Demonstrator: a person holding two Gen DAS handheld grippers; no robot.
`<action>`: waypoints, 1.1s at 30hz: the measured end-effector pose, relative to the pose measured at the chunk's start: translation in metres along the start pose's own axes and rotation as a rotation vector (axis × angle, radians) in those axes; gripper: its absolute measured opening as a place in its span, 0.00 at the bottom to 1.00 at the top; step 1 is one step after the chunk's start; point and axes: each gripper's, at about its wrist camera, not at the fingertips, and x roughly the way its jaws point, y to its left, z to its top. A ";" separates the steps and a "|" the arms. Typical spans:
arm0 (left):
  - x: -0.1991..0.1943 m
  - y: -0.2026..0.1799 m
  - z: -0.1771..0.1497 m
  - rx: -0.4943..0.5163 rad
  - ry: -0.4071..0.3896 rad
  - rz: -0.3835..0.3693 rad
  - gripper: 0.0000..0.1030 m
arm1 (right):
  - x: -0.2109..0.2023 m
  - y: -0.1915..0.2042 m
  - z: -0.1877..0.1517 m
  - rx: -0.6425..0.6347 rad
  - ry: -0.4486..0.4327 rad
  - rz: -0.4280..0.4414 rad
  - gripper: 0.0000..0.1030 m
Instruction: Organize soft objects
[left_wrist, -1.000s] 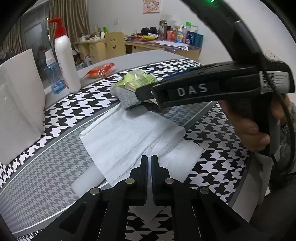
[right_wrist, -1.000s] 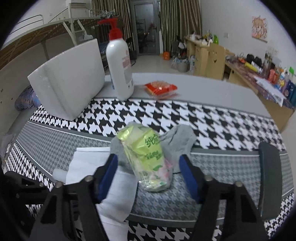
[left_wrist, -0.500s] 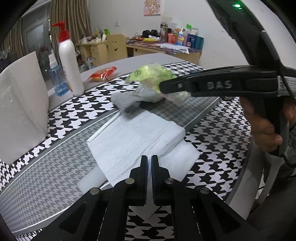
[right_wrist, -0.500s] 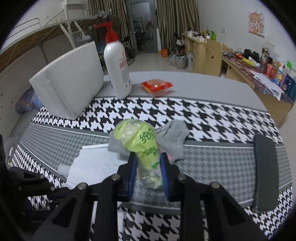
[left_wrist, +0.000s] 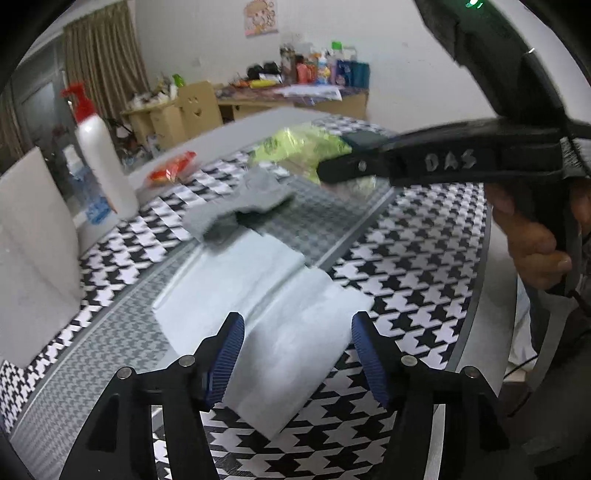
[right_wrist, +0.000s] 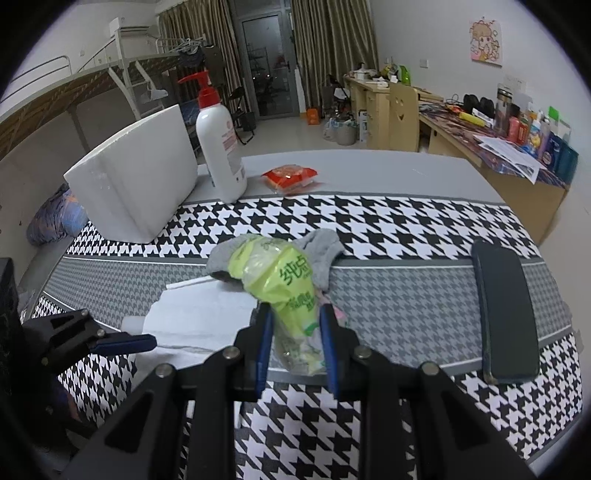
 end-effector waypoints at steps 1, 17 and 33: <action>0.002 0.000 0.000 0.004 0.009 -0.011 0.60 | 0.000 0.000 -0.001 0.005 -0.002 -0.001 0.29; 0.025 0.021 0.009 -0.029 0.072 -0.006 0.35 | -0.010 -0.003 -0.013 0.023 -0.033 0.009 0.29; -0.016 0.031 0.006 -0.112 -0.043 0.043 0.04 | -0.034 0.008 -0.016 0.029 -0.102 -0.008 0.29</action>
